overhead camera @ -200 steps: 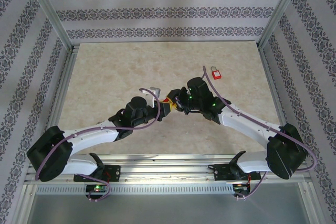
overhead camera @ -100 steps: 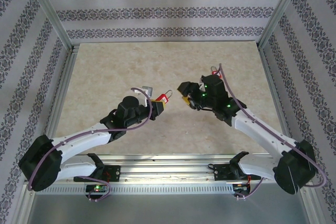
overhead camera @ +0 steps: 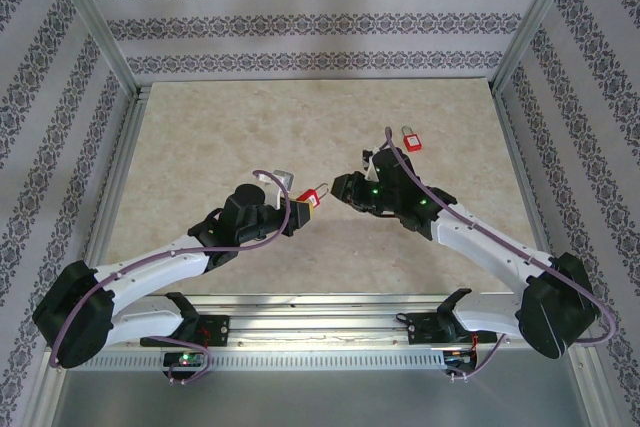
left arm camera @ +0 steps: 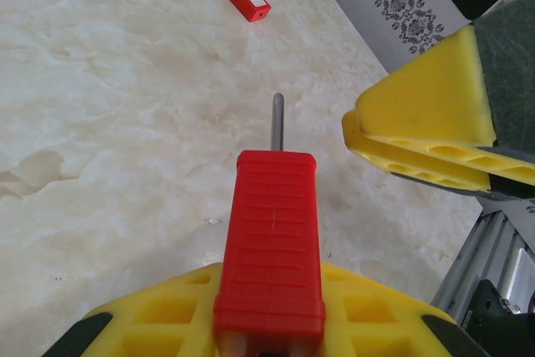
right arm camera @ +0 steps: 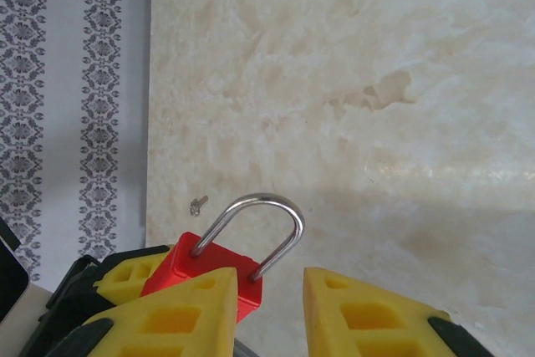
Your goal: Unlock with the key
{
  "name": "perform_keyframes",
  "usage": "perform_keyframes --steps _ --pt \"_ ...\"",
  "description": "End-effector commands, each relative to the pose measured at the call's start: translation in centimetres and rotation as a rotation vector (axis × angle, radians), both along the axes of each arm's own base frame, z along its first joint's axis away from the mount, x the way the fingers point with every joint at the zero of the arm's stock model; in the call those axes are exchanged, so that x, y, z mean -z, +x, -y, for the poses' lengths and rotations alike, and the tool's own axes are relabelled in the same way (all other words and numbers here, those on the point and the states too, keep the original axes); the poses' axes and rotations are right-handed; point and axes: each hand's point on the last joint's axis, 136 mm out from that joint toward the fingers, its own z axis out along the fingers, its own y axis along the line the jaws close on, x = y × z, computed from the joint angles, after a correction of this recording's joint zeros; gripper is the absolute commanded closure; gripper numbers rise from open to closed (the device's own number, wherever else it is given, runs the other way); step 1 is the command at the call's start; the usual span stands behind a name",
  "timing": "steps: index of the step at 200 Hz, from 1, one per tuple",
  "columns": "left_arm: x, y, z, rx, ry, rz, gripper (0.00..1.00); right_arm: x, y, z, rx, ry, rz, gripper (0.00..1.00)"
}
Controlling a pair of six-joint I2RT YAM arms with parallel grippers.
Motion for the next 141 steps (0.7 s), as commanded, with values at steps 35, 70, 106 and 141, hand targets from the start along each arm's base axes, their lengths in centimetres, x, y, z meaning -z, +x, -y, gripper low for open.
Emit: perform_keyframes --steps 35,70,106,141 --pt "-3.1 0.1 0.6 0.035 -0.05 0.056 1.0 0.6 0.0 -1.2 -0.088 -0.019 0.075 0.76" --pt "-3.5 0.0 0.8 0.048 -0.061 0.057 1.0 1.2 -0.2 -1.2 -0.096 -0.026 0.08 0.75" --pt "-3.8 -0.2 1.1 0.066 -0.081 0.056 1.0 1.4 0.0 -1.5 -0.113 -0.028 0.099 0.73" --pt "-4.0 -0.4 1.3 0.079 -0.095 0.053 1.0 1.7 0.1 -1.8 -0.129 -0.026 0.104 0.73"
